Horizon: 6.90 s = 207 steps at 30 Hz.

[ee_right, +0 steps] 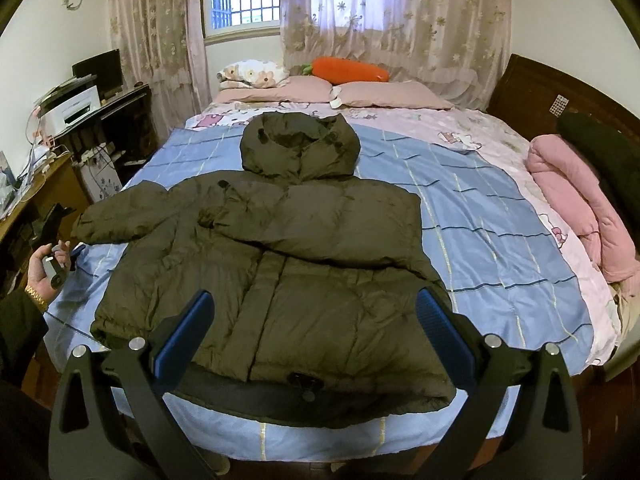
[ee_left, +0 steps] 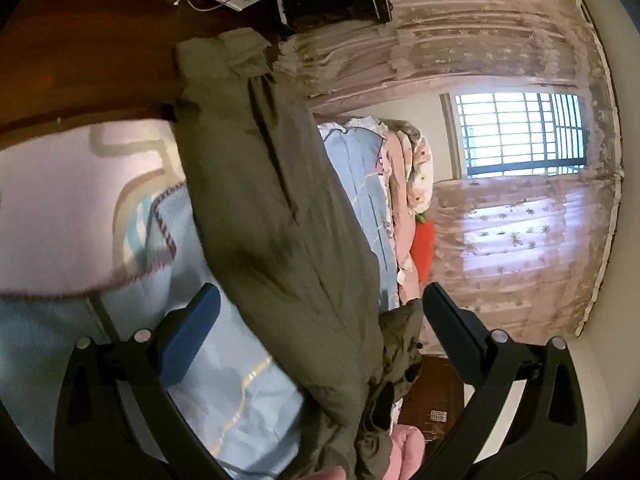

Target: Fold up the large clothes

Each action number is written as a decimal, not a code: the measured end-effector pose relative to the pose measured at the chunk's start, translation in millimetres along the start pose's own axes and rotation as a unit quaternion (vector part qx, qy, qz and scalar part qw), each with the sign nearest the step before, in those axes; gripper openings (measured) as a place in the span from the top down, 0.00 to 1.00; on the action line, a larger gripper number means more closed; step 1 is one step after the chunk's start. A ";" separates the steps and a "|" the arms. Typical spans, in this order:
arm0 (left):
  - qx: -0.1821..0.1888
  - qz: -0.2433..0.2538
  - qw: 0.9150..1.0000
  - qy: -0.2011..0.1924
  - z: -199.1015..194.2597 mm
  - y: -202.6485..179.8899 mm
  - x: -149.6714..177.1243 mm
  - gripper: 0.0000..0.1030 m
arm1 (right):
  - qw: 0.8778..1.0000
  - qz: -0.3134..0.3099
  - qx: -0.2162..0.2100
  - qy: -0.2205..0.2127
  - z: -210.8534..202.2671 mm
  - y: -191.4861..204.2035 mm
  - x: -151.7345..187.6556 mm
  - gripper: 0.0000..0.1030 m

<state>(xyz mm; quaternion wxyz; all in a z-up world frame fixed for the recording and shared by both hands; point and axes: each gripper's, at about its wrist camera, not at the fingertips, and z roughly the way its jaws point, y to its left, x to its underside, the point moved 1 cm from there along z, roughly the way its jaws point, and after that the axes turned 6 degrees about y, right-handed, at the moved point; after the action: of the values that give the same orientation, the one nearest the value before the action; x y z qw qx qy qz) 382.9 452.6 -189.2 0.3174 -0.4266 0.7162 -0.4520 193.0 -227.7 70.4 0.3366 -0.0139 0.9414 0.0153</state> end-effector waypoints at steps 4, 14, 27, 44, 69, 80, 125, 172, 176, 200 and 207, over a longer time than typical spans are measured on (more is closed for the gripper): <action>-0.006 -0.014 1.000 -0.005 7.1 9.9 -11.3 0.02 | 1.000 0.000 -0.002 0.004 2.2 2.0 -1.3 0.02; -0.006 -0.008 1.000 0.002 21.2 14.7 -25.3 0.02 | 1.000 -0.010 -0.003 0.012 7.7 9.7 -0.6 0.02; -0.006 -0.001 1.000 -0.020 46.7 5.7 -45.4 0.02 | 1.000 -0.017 -0.001 0.022 14.1 13.3 1.8 0.02; -0.083 0.023 0.995 -0.044 49.0 9.5 -60.2 0.95 | 0.999 -0.026 0.003 0.031 20.7 13.3 6.0 0.02; -0.138 0.247 0.954 -0.101 33.9 -132.9 -27.2 0.97 | 1.000 -0.009 -0.014 0.014 5.4 -0.8 8.6 0.02; -0.147 0.339 0.923 -0.107 38.4 -228.1 26.2 0.97 | 1.000 0.012 -0.027 -0.002 -11.6 -23.4 11.0 0.02; -0.193 0.587 0.783 -0.075 112.8 -417.3 313.1 0.97 | 0.990 0.112 -0.057 -0.070 -77.5 -141.4 38.6 0.02; -0.299 0.768 0.566 0.029 272.3 -256.5 512.7 0.28 | 0.984 0.151 -0.063 -0.062 -81.5 -184.2 51.8 0.02; -0.239 0.755 0.606 0.074 256.8 -265.7 519.6 0.04 | 0.985 0.151 -0.063 -0.062 -81.8 -184.9 51.6 0.02; -0.139 0.552 0.819 0.075 -48.6 -354.2 454.3 0.02 | 0.985 0.158 -0.048 -0.043 -70.1 -168.1 51.8 0.02; -0.199 0.633 0.747 -0.053 -107.2 -339.9 471.1 0.02 | 0.987 0.114 -0.002 -0.114 -89.3 -139.9 44.9 0.02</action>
<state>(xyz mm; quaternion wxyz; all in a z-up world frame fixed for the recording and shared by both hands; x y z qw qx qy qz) 198.3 -7.4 132.2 0.4760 0.0475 0.8777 0.0282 106.8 -371.6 108.3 0.4375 0.0950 0.8924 0.0568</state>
